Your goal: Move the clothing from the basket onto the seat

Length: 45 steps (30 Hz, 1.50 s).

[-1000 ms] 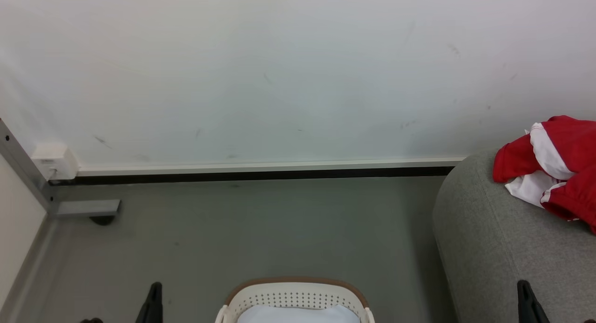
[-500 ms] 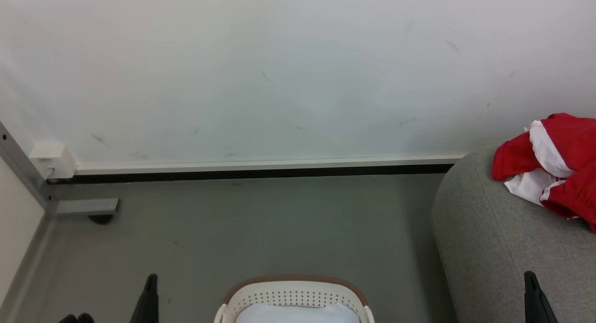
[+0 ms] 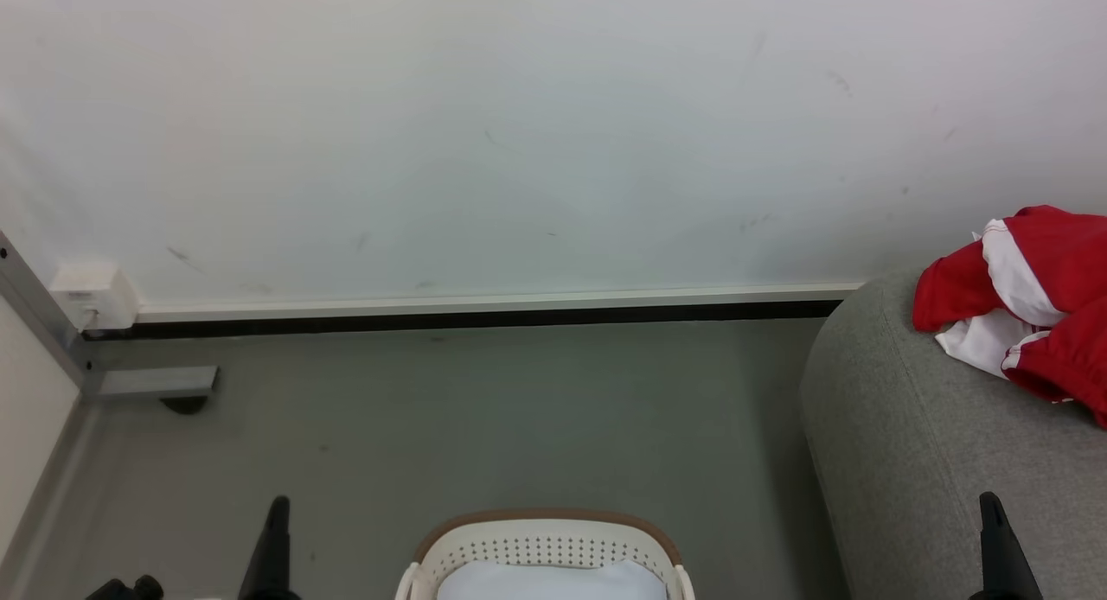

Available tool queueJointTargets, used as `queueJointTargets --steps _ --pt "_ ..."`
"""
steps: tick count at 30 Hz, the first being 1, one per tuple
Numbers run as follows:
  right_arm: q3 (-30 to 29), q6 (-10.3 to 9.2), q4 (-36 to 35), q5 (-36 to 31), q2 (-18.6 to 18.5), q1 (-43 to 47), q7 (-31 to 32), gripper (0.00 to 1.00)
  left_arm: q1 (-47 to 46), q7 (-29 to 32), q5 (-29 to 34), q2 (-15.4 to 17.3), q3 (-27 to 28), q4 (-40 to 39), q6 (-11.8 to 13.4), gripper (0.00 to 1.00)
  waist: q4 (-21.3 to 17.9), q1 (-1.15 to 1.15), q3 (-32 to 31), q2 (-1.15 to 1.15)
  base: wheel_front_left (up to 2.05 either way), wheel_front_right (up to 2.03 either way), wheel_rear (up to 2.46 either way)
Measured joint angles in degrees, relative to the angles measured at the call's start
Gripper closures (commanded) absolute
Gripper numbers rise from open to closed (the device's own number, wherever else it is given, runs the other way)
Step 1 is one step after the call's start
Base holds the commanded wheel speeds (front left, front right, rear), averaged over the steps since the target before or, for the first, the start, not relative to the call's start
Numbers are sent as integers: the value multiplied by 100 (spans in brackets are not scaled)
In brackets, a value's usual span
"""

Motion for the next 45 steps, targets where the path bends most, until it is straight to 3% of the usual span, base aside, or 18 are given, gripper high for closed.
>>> queueJointTargets --steps 45 --pt "-134 -1 76 2584 -23 -450 650 100 -392 657 -2446 -43 215 29 -1 100 -63 -1 115 0 0 0 0"
